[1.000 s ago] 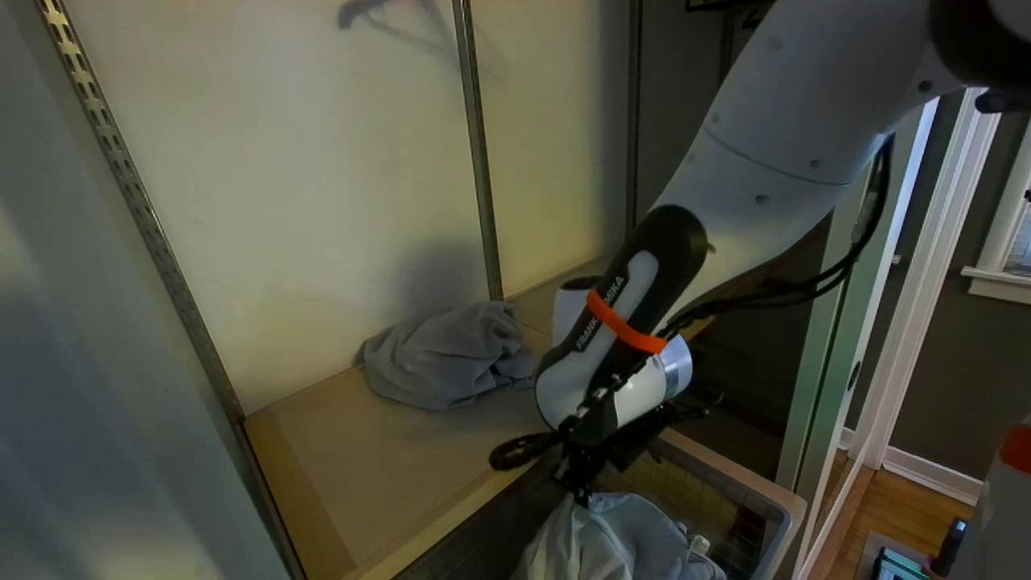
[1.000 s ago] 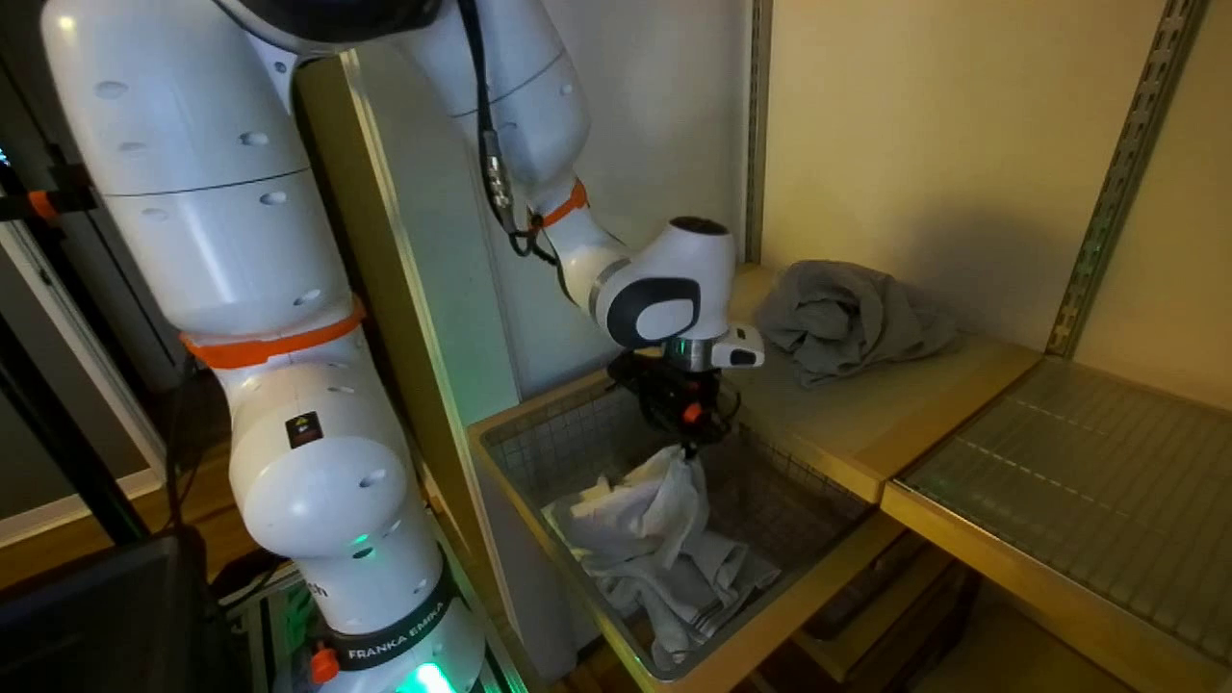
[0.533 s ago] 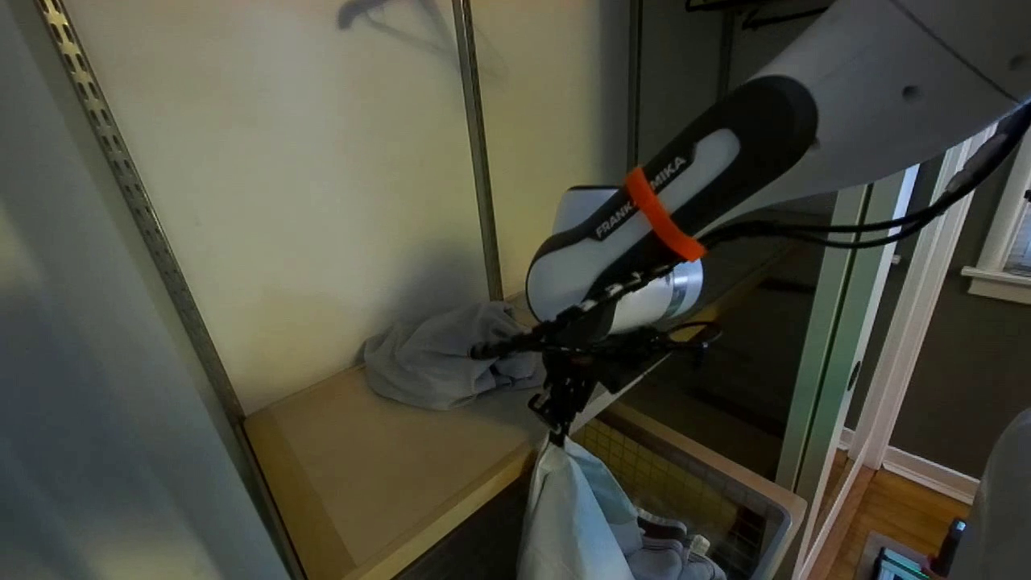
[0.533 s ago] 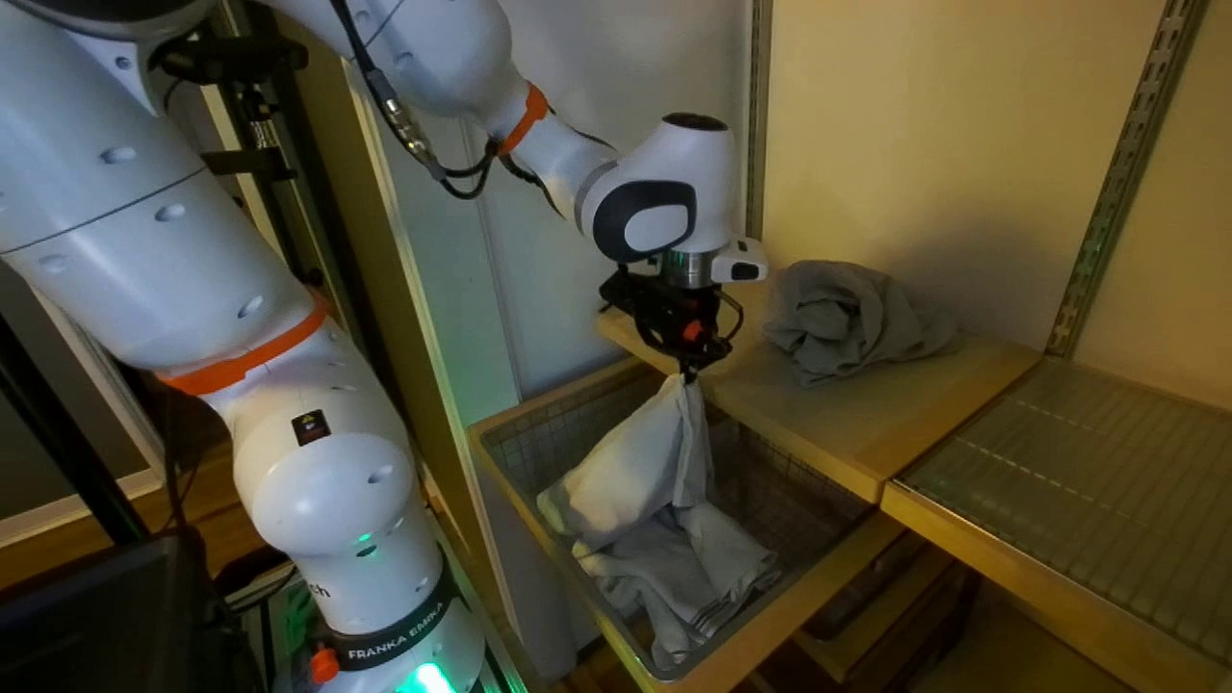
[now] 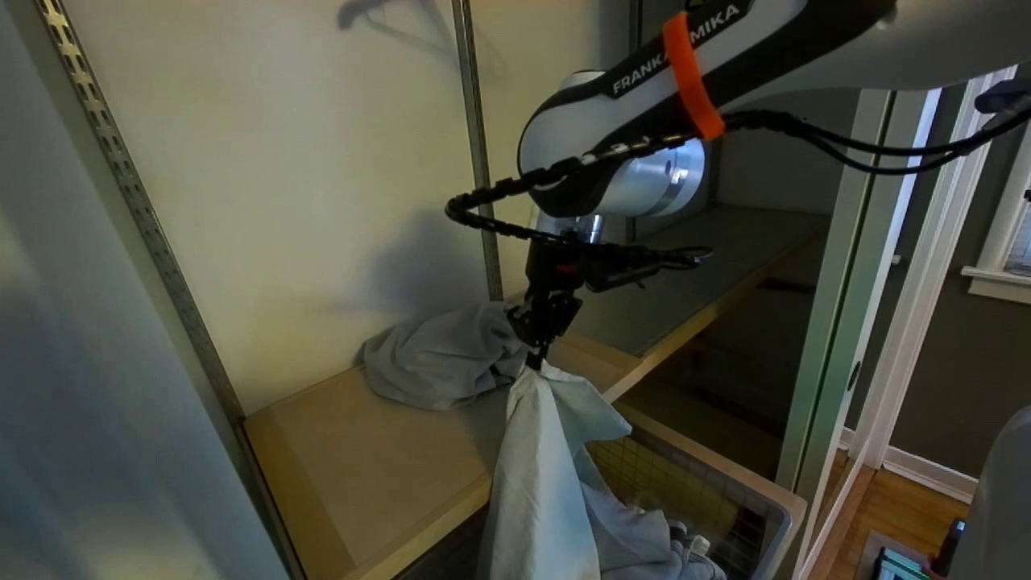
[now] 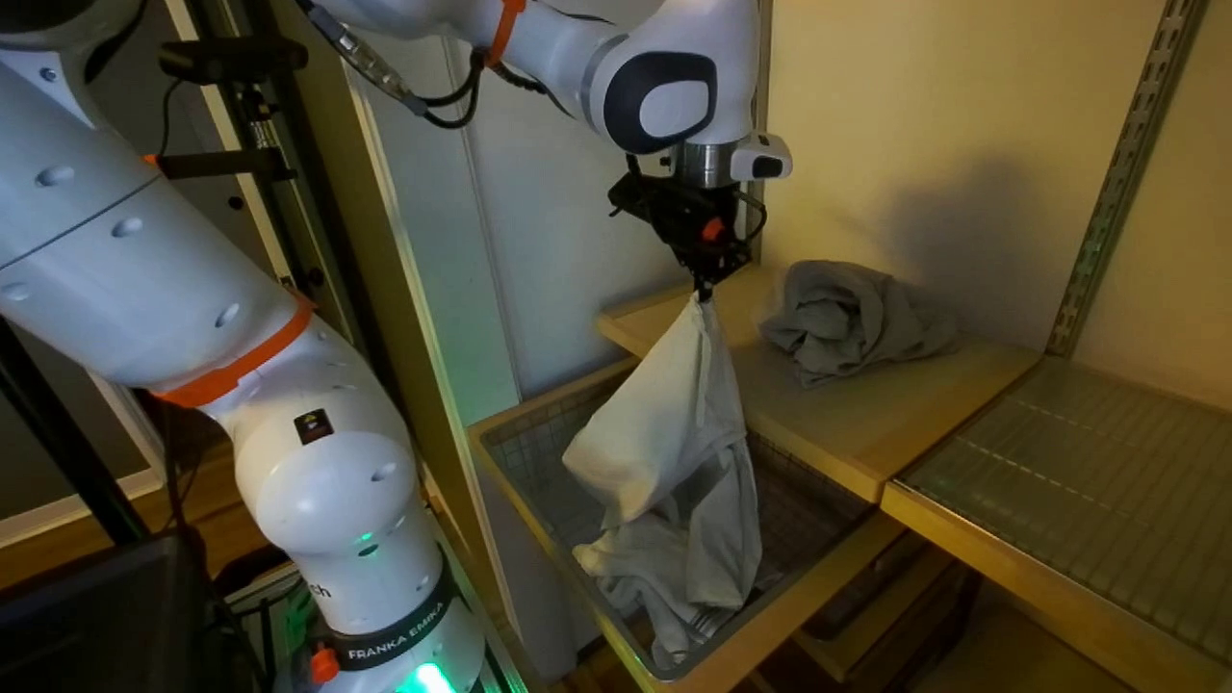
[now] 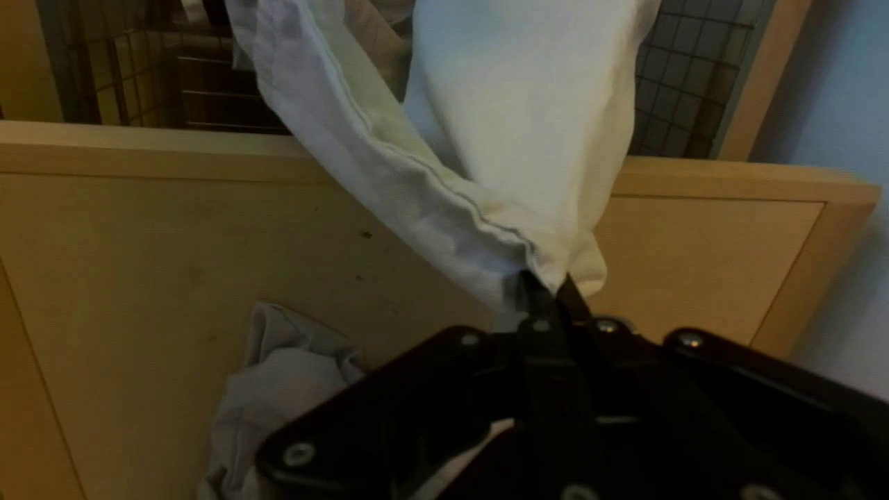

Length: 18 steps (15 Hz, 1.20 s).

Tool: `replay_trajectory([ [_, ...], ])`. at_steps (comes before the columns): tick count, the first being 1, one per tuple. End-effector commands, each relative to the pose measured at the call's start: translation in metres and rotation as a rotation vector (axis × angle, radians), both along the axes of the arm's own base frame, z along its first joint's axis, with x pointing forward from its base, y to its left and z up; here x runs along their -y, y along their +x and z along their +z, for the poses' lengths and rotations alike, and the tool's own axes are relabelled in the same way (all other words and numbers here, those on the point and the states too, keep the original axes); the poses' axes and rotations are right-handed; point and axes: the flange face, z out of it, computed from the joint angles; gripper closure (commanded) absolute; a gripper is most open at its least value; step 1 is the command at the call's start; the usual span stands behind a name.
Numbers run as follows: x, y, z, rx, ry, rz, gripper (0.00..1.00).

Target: Remove a white cloth from the left tray and put it on the table on the left

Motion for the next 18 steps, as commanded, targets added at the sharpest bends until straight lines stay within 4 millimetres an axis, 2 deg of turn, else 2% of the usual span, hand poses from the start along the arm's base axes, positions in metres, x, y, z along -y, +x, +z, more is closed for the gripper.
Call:
replay_trajectory([
  [1, 0.000, 0.000, -0.003, -0.008, 0.000, 0.000, 0.97],
  [6, 0.000, -0.001, -0.010, -0.022, -0.001, 0.000, 0.99],
  [7, -0.005, 0.005, 0.002, -0.011, 0.002, 0.008, 0.99],
  [10, -0.029, 0.030, 0.071, 0.080, 0.030, 0.039, 0.99],
  [14, -0.055, 0.070, 0.161, 0.296, 0.051, 0.031, 0.99],
  [18, -0.080, 0.113, 0.240, 0.517, 0.084, 0.006, 0.99],
])
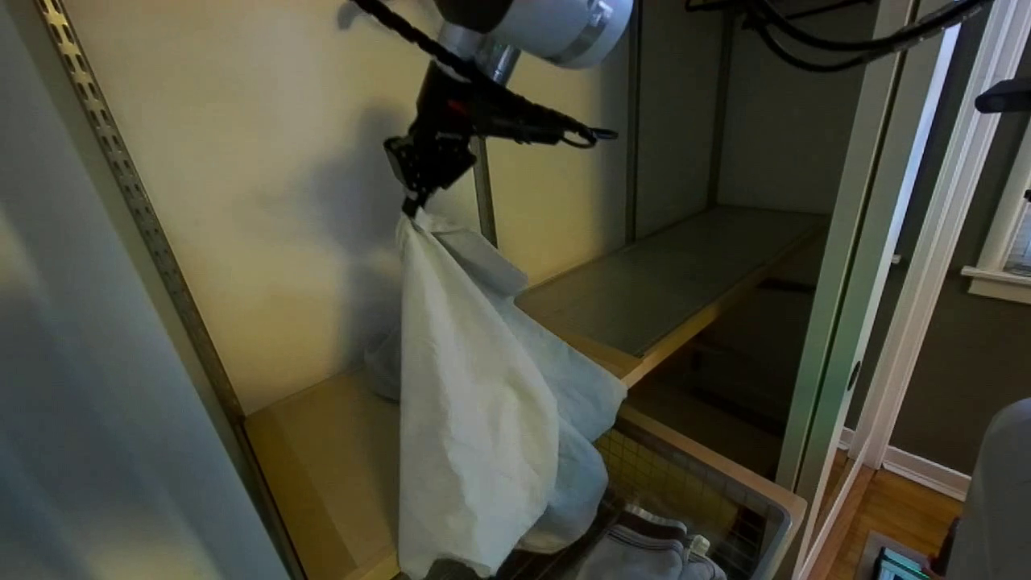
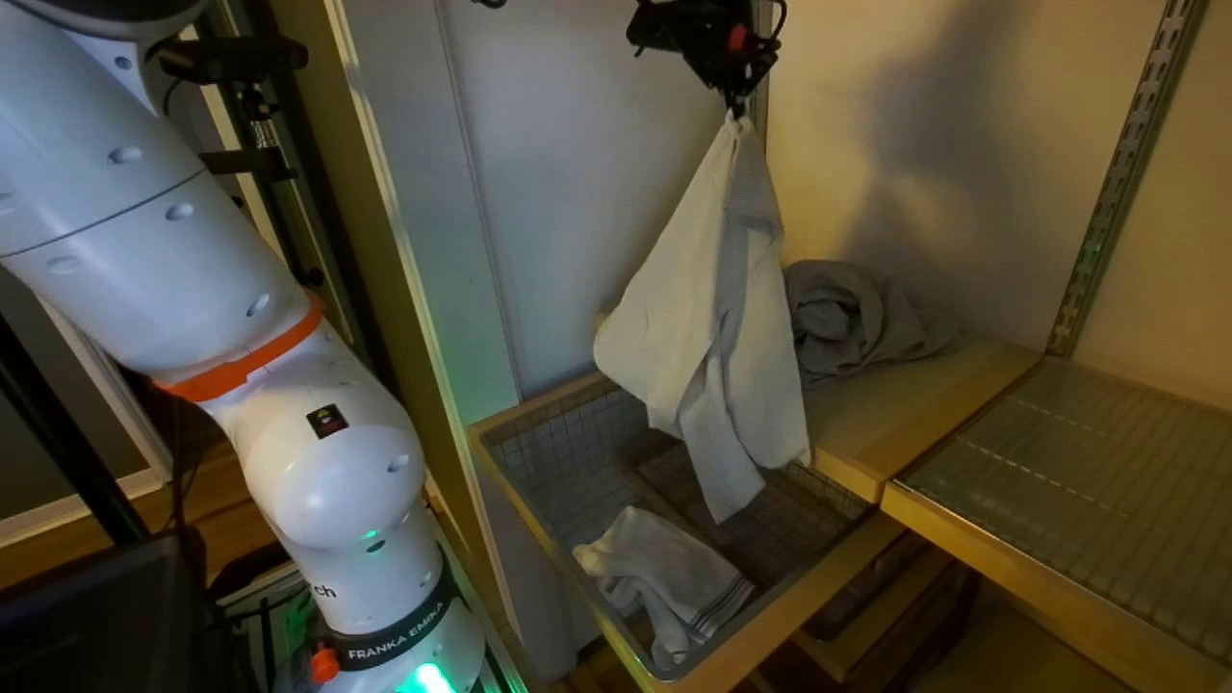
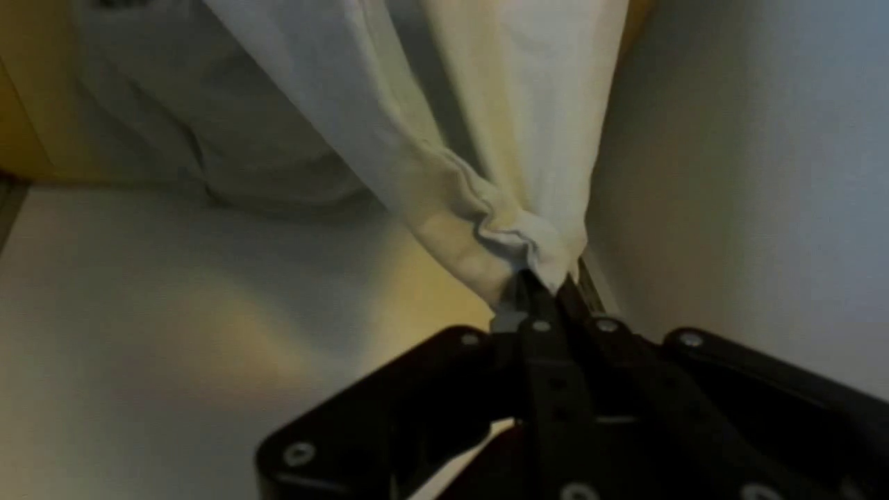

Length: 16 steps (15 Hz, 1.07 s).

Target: Remove a white cloth from the left tray and put it on the table on the left

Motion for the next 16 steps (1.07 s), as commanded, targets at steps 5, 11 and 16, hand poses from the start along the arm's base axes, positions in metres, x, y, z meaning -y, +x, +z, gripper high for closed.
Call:
replay_trajectory([
  [5, -0.039, 0.094, 0.114, 0.455, 0.070, -0.059, 0.99],
  [11, -0.034, 0.136, 0.090, 0.692, 0.014, -0.095, 0.99],
  [16, -0.036, 0.132, 0.007, 0.407, -0.017, -0.050, 0.99],
])
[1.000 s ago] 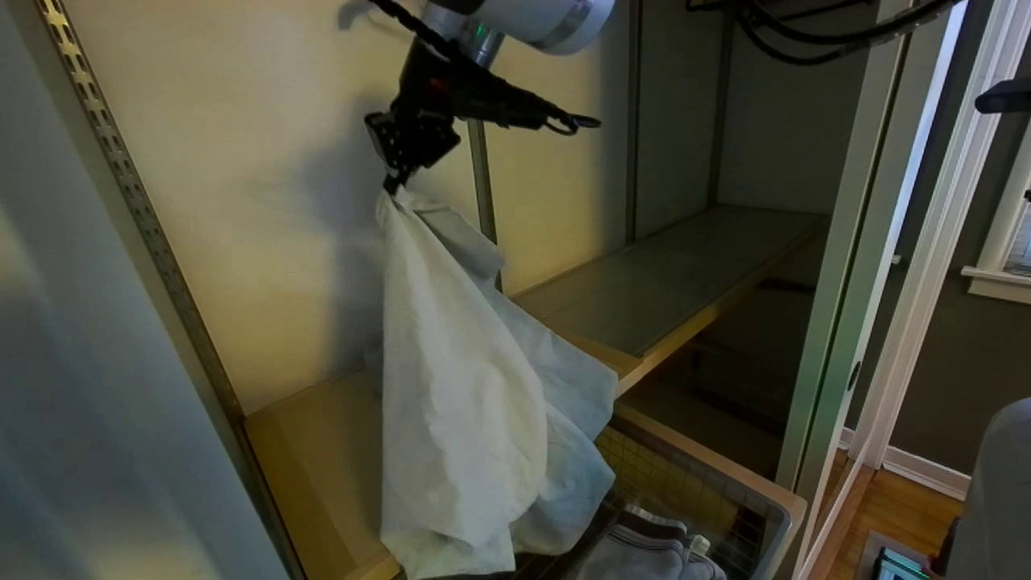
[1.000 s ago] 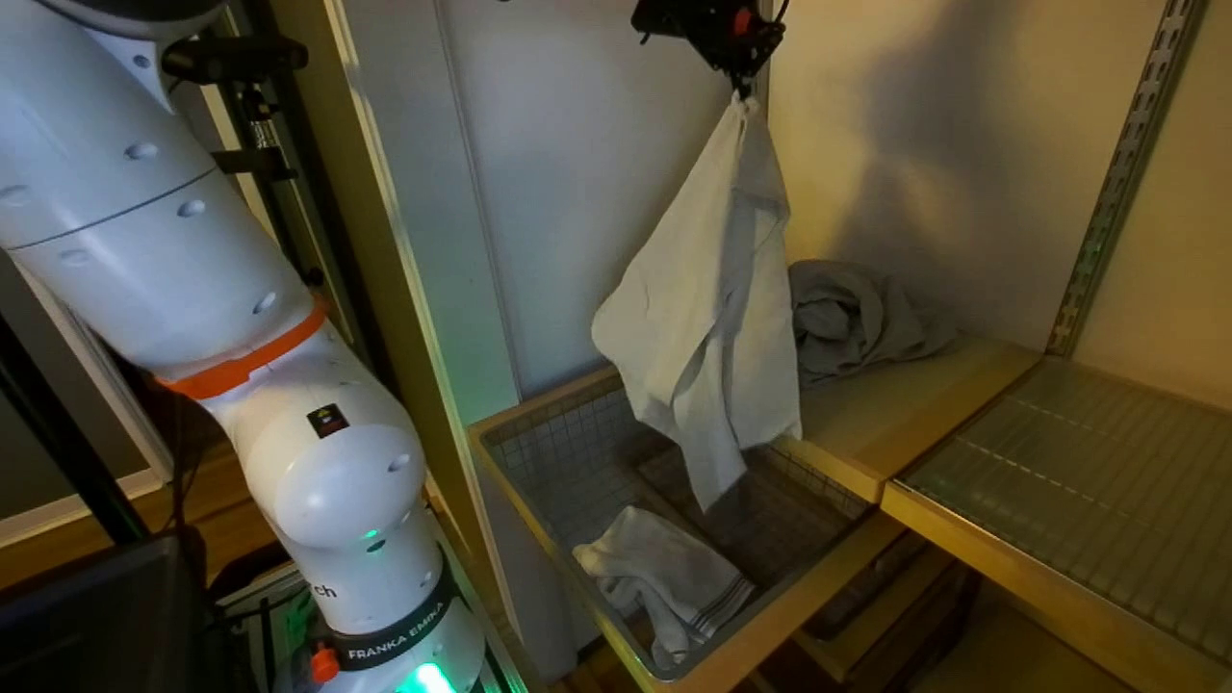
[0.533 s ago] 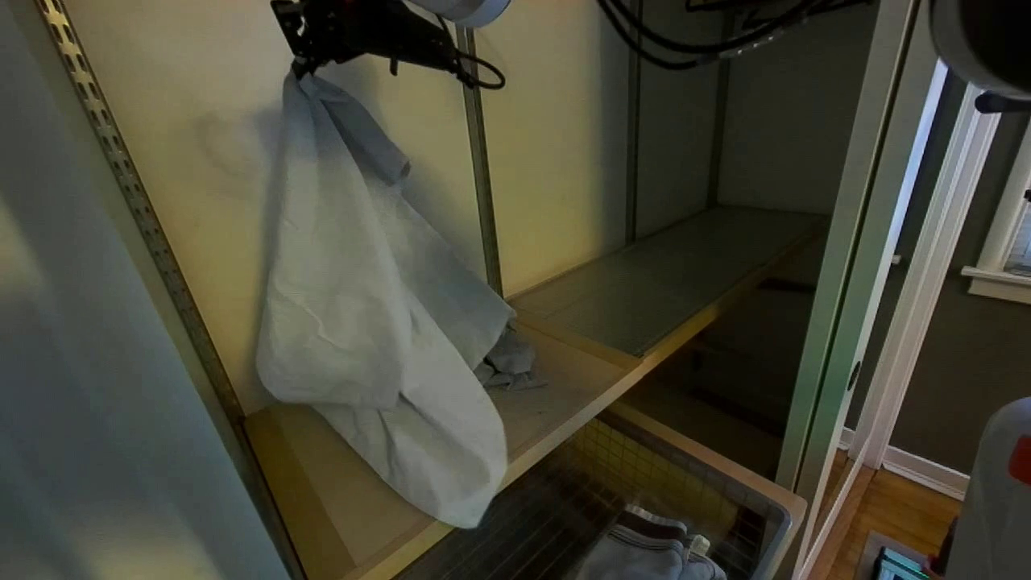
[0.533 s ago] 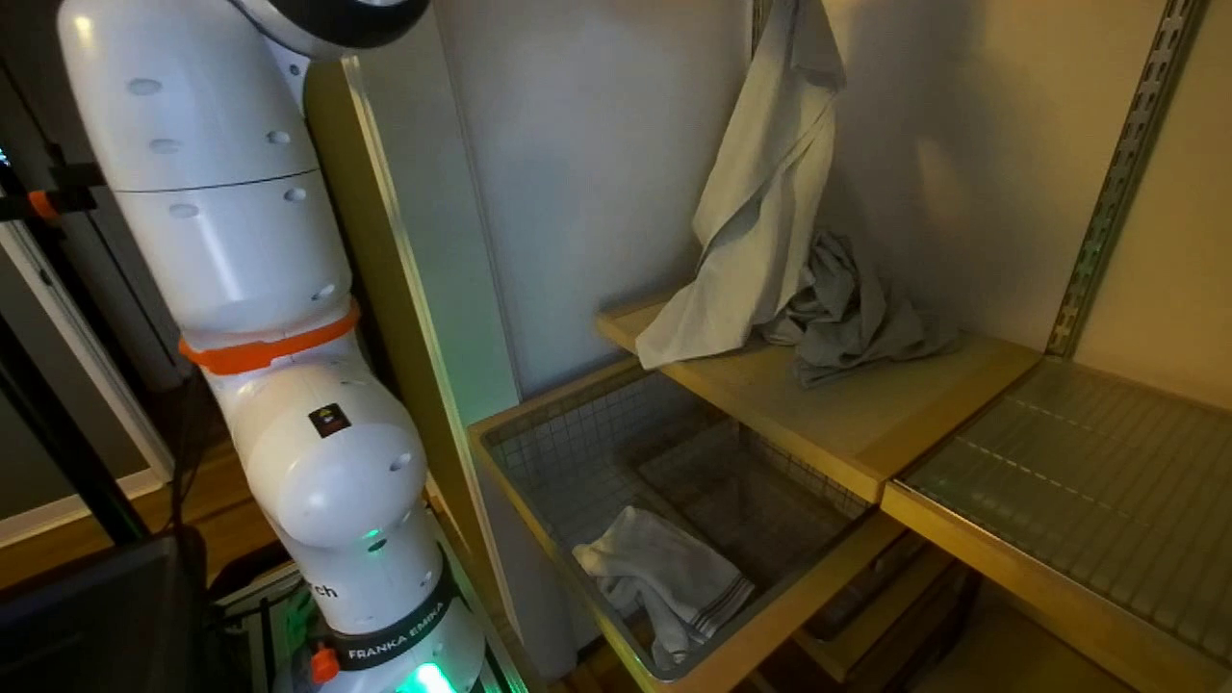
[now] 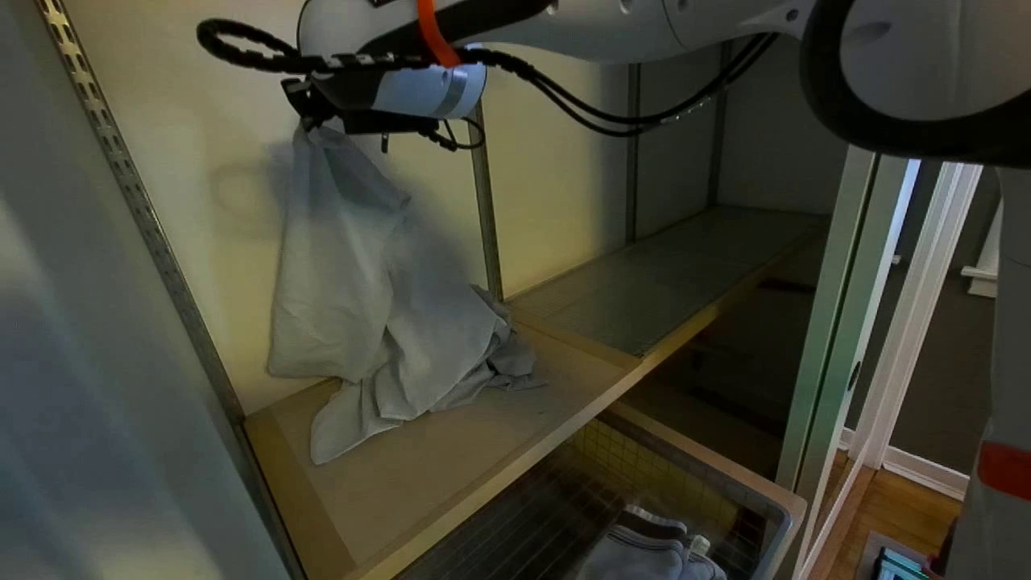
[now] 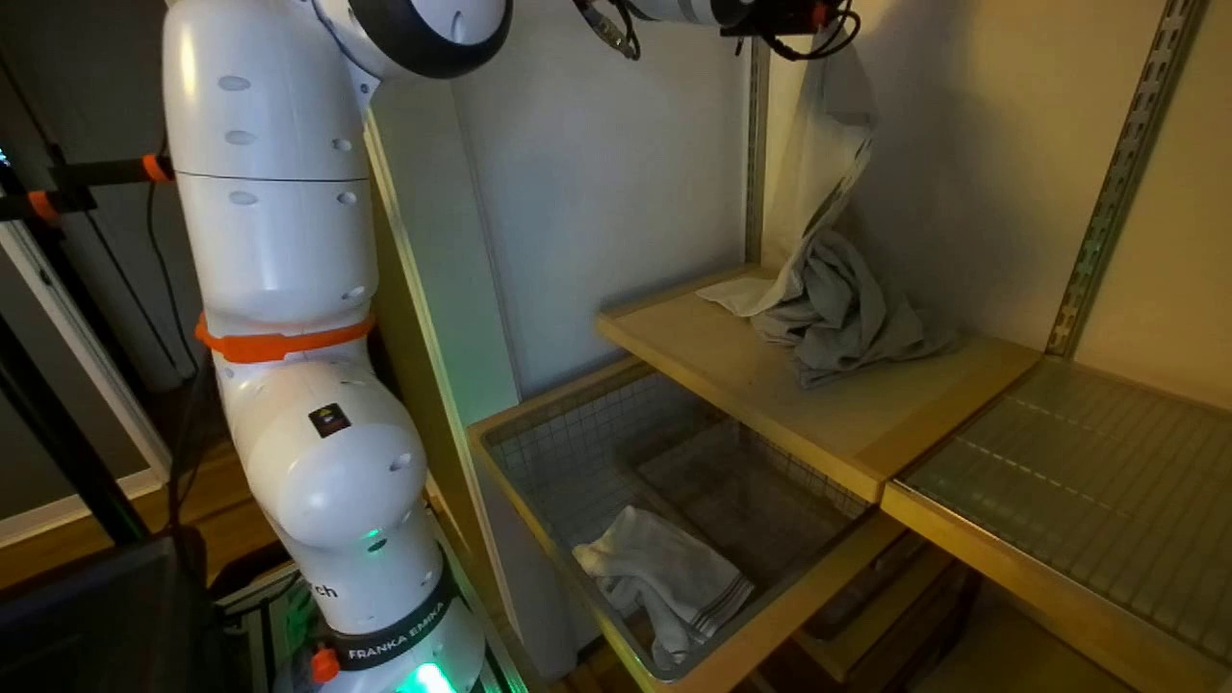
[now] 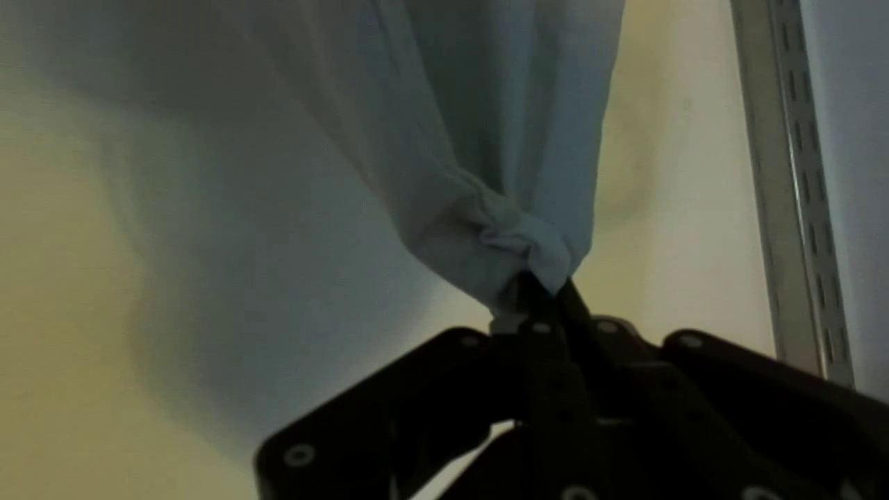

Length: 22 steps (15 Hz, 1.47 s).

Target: Remove a white cloth from the left tray and put it on the table on the left

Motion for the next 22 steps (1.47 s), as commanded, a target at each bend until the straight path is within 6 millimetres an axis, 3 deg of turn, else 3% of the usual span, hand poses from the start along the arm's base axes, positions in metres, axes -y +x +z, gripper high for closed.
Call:
replay_trajectory([
  [1, -0.003, -0.019, -0.045, -0.182, -0.013, 0.038, 0.99],
  [10, 0.026, -0.076, -0.192, -0.668, -0.092, 0.033, 0.99],
  [16, 0.039, -0.116, -0.268, -0.765, -0.138, 0.052, 0.99],
  [17, 0.041, -0.120, -0.273, -0.789, -0.146, 0.059, 0.72],
  [18, 0.043, -0.122, -0.275, -0.795, -0.161, 0.064, 0.71],
  [19, 0.044, -0.121, -0.269, -0.795, -0.164, 0.065, 0.64],
  [22, 0.045, -0.115, -0.217, -0.753, -0.173, 0.062, 0.42],
])
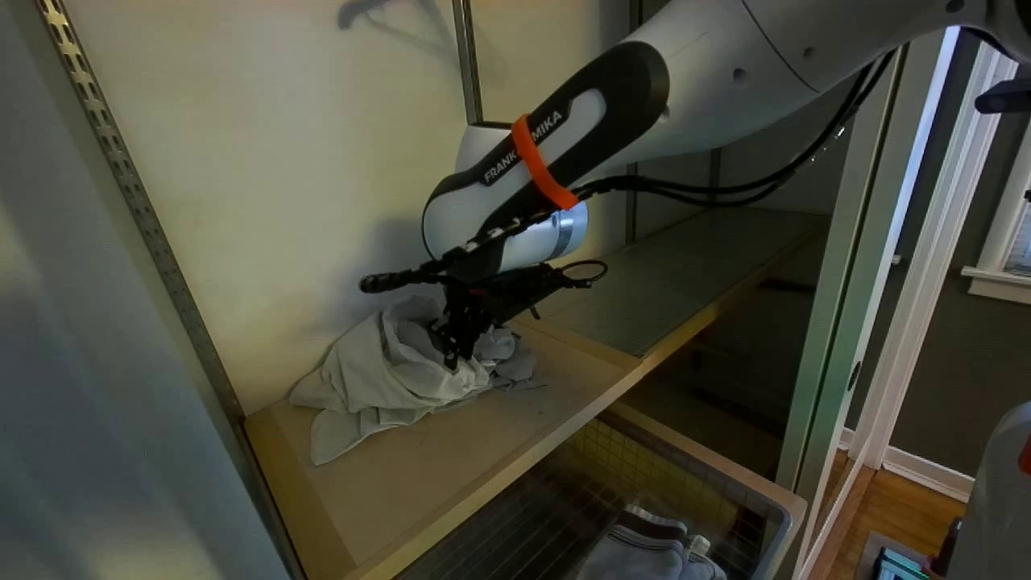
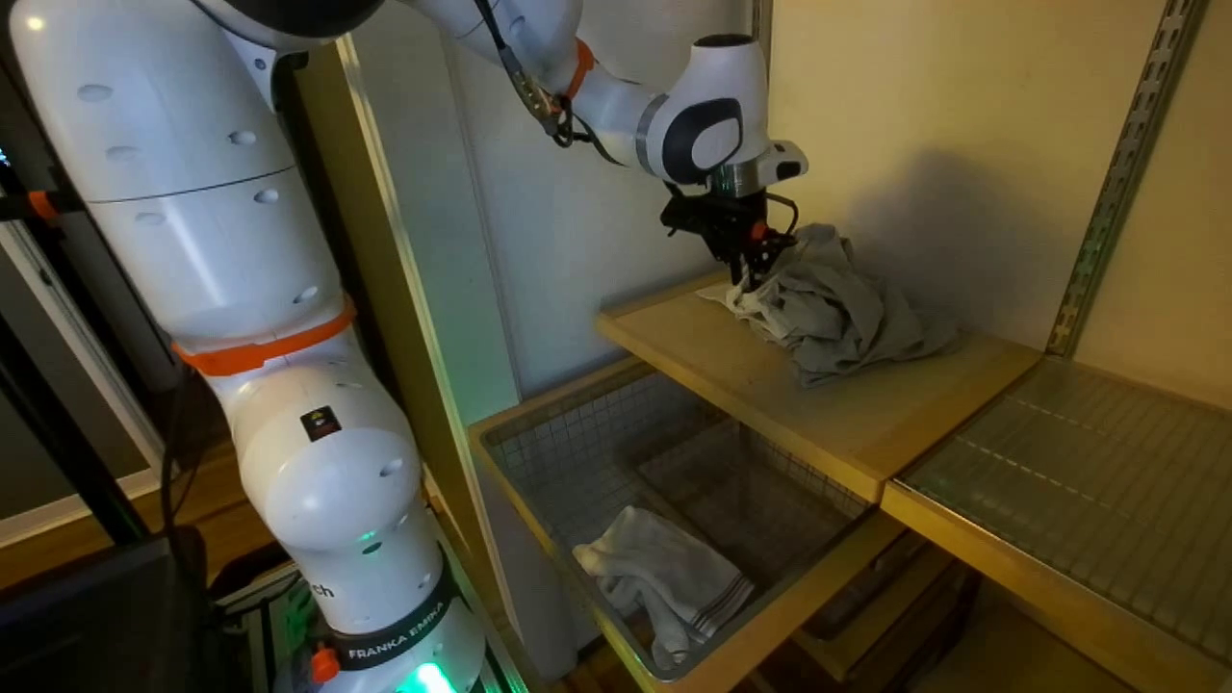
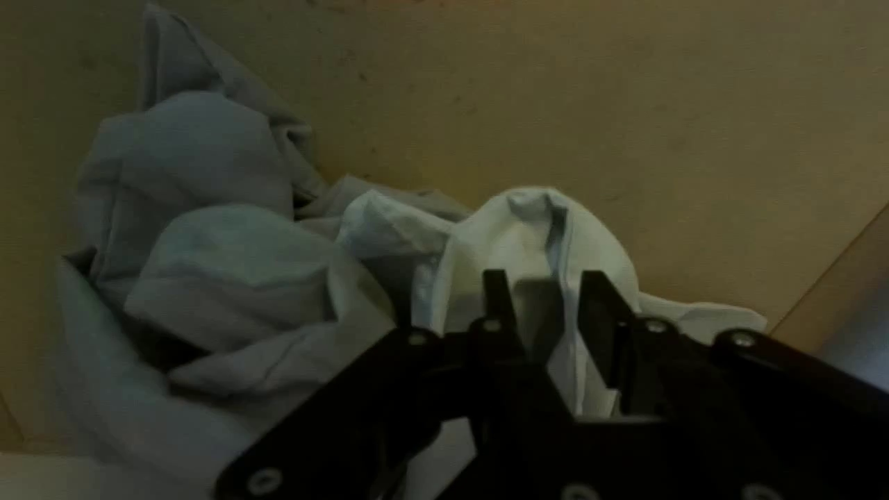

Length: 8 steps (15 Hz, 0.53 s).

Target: Remove a white cloth from the left tray and put it on the table on the left

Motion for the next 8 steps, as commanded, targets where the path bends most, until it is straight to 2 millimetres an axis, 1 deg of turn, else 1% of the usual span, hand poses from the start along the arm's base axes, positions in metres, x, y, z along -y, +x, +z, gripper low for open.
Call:
replay_trajectory([
  [1, 0.005, -0.004, 0.074, 0.045, -0.007, 0.007, 0.35],
  [2, 0.007, -0.005, 0.095, 0.069, -0.006, -0.003, 0.27],
  [3, 0.008, -0.008, 0.117, 0.083, -0.008, -0.019, 0.20],
  [4, 0.012, -0.014, 0.137, 0.137, -0.051, -0.040, 0.13],
  [5, 0.012, -0.021, 0.155, 0.148, -0.057, -0.044, 0.05],
  [6, 0.013, -0.028, 0.169, 0.163, -0.076, -0.064, 0.00],
  [8, 0.013, -0.047, 0.195, 0.166, -0.139, -0.113, 0.00],
])
